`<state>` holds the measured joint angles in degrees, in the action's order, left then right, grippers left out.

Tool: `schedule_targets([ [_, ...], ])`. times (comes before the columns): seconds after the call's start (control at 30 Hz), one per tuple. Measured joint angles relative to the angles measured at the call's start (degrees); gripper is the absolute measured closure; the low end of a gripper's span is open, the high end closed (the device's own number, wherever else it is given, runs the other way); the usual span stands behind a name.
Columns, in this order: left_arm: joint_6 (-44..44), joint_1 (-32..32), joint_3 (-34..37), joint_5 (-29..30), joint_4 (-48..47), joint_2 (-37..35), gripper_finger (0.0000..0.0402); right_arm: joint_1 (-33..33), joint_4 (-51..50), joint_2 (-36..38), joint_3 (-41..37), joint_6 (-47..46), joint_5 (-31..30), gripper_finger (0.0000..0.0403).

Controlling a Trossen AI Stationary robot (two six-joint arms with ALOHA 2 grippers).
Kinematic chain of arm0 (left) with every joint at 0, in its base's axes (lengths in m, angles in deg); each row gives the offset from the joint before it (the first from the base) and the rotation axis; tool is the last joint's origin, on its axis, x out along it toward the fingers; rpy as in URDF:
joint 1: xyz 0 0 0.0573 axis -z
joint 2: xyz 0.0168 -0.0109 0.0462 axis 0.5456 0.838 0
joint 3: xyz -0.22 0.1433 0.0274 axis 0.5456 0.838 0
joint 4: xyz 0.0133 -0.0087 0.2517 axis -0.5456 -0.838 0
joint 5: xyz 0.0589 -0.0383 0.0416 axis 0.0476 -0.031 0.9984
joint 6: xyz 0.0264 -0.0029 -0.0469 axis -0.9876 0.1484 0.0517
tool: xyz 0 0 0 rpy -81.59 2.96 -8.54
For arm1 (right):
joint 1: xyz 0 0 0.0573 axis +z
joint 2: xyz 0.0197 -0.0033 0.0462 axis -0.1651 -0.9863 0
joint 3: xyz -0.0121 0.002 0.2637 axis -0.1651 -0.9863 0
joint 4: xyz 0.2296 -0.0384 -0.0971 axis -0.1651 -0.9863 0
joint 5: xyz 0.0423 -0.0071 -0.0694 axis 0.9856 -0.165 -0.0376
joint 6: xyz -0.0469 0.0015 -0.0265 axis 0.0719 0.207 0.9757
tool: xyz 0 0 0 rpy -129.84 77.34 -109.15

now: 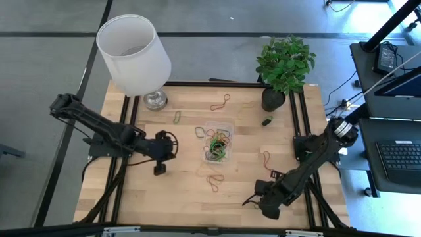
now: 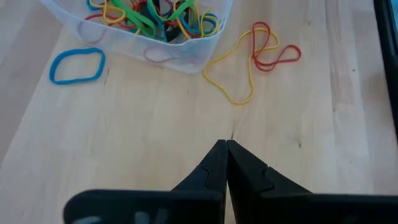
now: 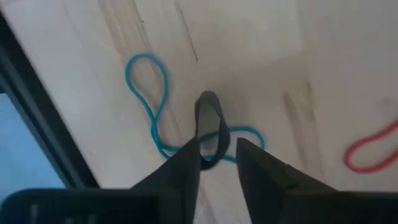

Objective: Pick and place rubber bands into bin
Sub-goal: Put the bottom black rubber band into the bin

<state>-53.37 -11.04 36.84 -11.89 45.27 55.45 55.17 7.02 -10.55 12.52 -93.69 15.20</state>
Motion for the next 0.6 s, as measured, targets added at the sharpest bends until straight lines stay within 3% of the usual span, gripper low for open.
schedule_targets([
  [0.17, -2.3, 0.0, 2.2, -0.1, -0.1, -2.6, 0.04, 0.0, 1.8, -3.4, 0.0, 1.8, 0.0, 0.0261],
  [0.33, -5.2, 0.0, 4.4, -0.2, 0.0, -4.7, 0.0399, 0.0, 5.0, -7.0, 0.0, 3.4, 1.6, 0.0258],
  [0.47, -7.5, -0.1, 6.7, -0.7, 0.4, -7.1, 0.04, 0.0, 5.7, -9.4, 0.3, 2.7, 2.6, 0.0288],
  [0.6, -8.8, -0.2, 9.1, -1.2, 0.5, -9.8, 0.0399, -0.2, 5.5, -10.2, 0.2, -0.7, 2.3, 0.035],
])
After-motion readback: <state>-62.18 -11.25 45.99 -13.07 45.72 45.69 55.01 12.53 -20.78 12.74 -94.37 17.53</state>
